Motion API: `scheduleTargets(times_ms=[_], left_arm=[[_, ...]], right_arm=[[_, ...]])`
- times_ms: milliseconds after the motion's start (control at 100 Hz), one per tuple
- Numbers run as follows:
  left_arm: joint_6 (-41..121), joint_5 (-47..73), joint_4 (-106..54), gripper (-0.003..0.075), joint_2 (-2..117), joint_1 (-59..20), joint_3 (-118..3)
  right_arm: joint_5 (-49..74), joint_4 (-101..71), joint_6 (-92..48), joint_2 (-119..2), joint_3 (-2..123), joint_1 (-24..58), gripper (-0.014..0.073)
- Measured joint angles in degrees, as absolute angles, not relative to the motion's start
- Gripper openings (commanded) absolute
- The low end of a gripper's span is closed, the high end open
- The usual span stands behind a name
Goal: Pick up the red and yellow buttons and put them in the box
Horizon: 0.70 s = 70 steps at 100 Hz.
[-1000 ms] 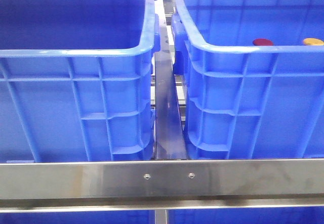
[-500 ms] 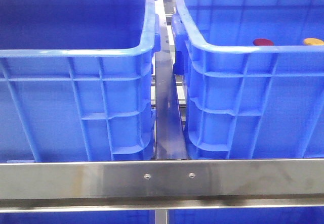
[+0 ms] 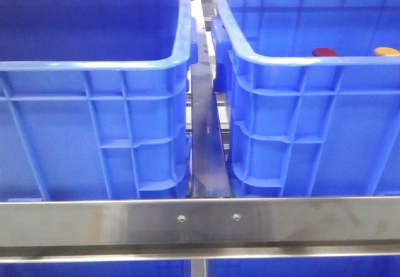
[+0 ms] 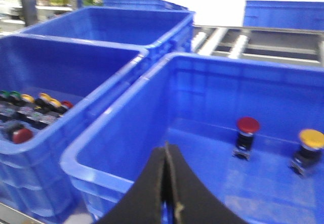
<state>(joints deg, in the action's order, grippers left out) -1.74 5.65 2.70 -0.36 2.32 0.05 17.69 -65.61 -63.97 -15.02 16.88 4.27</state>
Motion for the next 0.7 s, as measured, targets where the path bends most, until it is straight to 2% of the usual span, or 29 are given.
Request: scheduleTargets(times_ms=[290, 700], left_arm=[[-1.7, 5.6, 2.7, -0.0020, -0.4, 2.3, 0.1], [-1.7, 5.6, 2.7, -0.0020, -0.4, 2.3, 0.1]], right_arm=[[16.3, -39.1, -36.8, -15.0, 16.9, 4.9, -0.0069], [7.6, -23.3, -25.8, -15.0, 16.8, 6.4, -0.0069]])
